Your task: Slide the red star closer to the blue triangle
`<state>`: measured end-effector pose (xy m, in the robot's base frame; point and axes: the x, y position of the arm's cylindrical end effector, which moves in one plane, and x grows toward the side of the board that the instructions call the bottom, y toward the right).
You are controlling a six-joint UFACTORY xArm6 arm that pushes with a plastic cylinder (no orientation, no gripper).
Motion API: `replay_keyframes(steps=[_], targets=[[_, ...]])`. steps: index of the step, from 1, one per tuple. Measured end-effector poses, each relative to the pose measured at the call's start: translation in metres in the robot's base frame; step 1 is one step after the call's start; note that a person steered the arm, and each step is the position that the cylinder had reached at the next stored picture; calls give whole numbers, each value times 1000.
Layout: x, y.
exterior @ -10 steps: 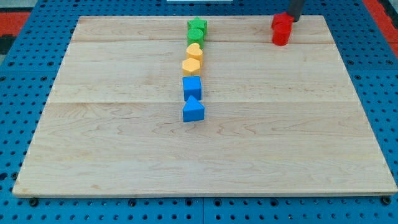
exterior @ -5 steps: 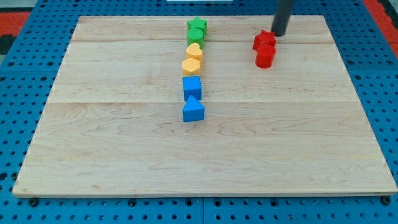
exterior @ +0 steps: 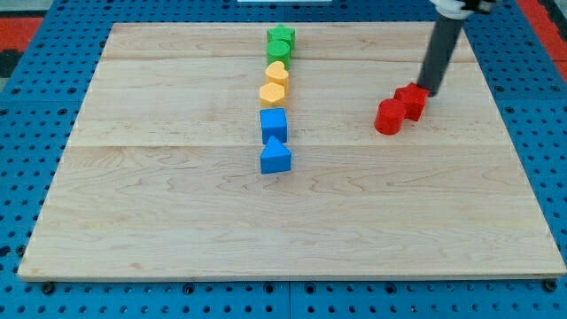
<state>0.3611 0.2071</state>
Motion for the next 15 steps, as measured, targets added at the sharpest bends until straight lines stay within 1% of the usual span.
replay_keyframes(steps=[1, 2, 3, 4, 6, 7, 8, 10, 11, 12, 13, 14, 15], targets=[[30, 3], [44, -2], [20, 16], [8, 16], [50, -67], [33, -72], [43, -86], [117, -120], [131, -110], [152, -137], [160, -178], [177, -118], [206, -124]])
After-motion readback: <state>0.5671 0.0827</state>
